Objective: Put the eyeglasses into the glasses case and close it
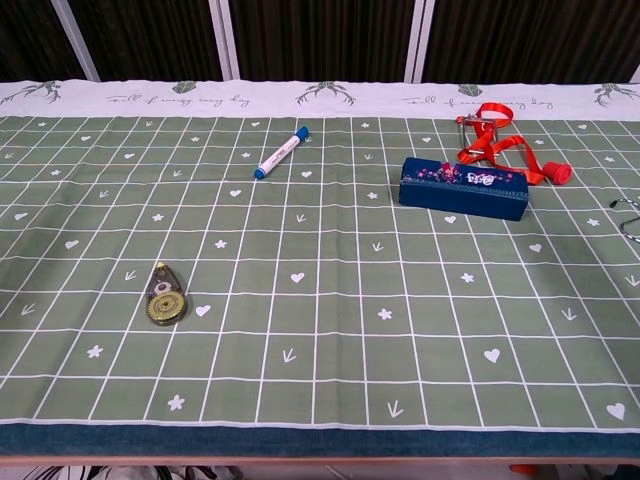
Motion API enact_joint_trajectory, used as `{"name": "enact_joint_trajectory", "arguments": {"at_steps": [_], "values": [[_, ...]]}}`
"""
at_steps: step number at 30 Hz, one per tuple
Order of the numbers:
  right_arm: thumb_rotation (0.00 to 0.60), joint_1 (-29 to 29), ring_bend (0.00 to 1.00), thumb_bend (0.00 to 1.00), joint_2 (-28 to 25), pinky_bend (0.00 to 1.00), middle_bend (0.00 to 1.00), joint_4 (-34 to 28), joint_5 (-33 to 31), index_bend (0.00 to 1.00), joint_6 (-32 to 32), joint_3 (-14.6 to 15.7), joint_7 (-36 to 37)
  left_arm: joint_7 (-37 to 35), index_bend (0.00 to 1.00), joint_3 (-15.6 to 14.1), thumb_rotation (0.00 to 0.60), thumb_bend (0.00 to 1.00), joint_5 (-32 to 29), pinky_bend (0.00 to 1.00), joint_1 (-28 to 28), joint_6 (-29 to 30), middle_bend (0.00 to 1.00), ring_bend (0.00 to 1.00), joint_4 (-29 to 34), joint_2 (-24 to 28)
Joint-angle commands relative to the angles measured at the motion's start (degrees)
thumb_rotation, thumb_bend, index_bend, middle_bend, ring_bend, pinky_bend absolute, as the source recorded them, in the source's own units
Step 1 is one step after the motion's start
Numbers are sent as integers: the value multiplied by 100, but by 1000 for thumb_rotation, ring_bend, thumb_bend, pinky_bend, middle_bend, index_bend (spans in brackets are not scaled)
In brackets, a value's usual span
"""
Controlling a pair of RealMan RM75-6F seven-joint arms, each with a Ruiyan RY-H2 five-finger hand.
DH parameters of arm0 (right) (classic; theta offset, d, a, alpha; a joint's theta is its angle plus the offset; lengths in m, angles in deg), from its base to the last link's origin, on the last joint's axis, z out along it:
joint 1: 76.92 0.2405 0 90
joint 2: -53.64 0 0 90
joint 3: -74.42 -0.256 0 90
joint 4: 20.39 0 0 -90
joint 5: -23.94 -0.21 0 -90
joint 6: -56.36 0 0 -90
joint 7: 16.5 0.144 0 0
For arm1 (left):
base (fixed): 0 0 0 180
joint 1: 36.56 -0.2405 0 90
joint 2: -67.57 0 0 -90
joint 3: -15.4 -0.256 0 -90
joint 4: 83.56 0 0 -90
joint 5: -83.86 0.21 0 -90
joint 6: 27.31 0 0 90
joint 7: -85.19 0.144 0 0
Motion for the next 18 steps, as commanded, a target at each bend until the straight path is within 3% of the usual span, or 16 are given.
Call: {"name": "enact_joint_trajectory", "arguments": {"at_steps": [1,8,18], "values": [[600,-512,178,219,281,211,107,588,331,98,-497,182,-42,-47,141,10,600,397,35,0,-26,51,0,0,-36,-16],[600,-984,137,195,743,210,62,1300,351,58,-1002,-71,-602,-49,141,-31,600,396,138,0,-66,113,0,0,-80,-43],[600,-1148,122,190,852,210,54,1462,303,57,-999,-427,-1015,-98,140,-12,600,396,220,0,-55,144,0,0,-241,-82]]}}
